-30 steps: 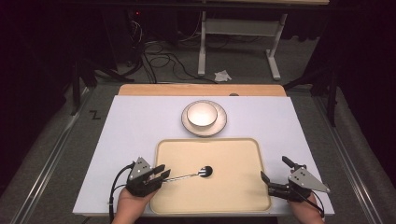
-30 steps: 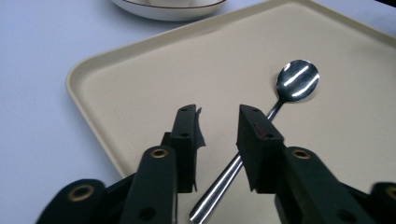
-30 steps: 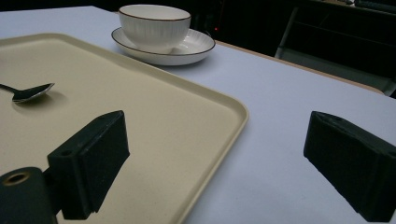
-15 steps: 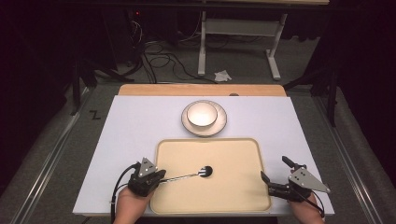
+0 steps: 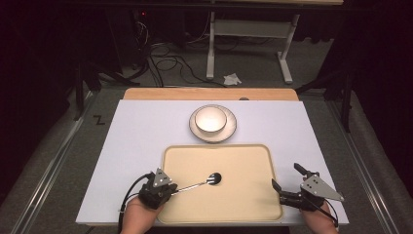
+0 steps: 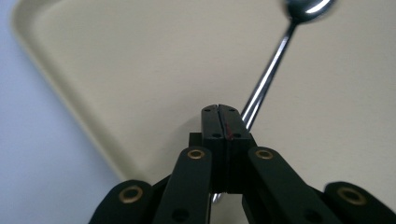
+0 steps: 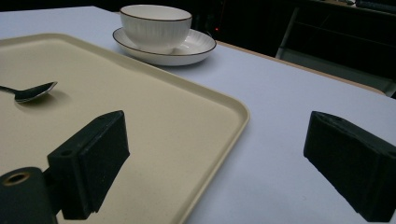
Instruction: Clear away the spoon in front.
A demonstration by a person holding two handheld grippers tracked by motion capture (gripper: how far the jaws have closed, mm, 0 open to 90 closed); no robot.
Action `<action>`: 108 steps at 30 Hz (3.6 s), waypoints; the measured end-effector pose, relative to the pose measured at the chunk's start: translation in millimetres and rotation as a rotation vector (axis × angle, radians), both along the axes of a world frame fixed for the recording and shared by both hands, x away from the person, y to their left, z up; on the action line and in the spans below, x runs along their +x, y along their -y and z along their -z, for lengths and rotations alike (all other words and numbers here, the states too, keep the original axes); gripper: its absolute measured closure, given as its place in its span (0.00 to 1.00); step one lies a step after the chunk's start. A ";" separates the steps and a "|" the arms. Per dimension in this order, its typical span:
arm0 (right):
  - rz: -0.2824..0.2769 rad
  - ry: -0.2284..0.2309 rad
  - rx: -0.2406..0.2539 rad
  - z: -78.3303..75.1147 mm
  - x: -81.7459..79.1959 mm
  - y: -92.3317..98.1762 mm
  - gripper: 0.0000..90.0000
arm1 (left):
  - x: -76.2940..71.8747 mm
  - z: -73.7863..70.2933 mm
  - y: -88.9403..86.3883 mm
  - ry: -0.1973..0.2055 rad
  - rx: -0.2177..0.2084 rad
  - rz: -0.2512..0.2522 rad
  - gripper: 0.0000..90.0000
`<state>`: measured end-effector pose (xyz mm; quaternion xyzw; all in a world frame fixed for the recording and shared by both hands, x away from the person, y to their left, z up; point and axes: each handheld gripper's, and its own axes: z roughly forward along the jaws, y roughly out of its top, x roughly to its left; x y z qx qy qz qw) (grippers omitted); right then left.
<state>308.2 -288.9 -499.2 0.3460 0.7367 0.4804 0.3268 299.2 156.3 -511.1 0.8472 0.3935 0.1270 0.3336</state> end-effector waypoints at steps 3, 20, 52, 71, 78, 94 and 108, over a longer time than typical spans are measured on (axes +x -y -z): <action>-0.004 0.002 -0.002 0.3 0.4 0.1 0.08 | -4.6 -1.1 10.6 -0.007 0.006 0.046 1.00; 0.005 0.003 -0.005 0.2 0.0 0.6 0.08 | 15.2 -5.4 76.7 0.061 -0.065 0.122 1.00; 0.007 0.006 0.004 -0.2 0.4 3.5 0.08 | 35.1 -15.7 22.6 0.079 0.014 -0.023 1.00; -0.002 0.006 0.005 -0.4 1.8 -1.0 0.08 | -25.9 -0.2 15.7 0.030 0.029 0.051 1.00; -0.007 0.004 -0.002 0.6 2.0 -3.4 0.08 | -29.3 -0.4 26.5 0.034 0.028 0.097 1.00; -0.004 -0.003 -0.001 1.0 1.9 -2.3 0.08 | -28.6 -2.2 34.8 0.057 0.012 0.105 0.93; -0.001 0.004 0.001 0.0 2.0 -1.3 0.08 | -10.4 -20.6 -61.2 0.237 -0.140 -0.128 0.48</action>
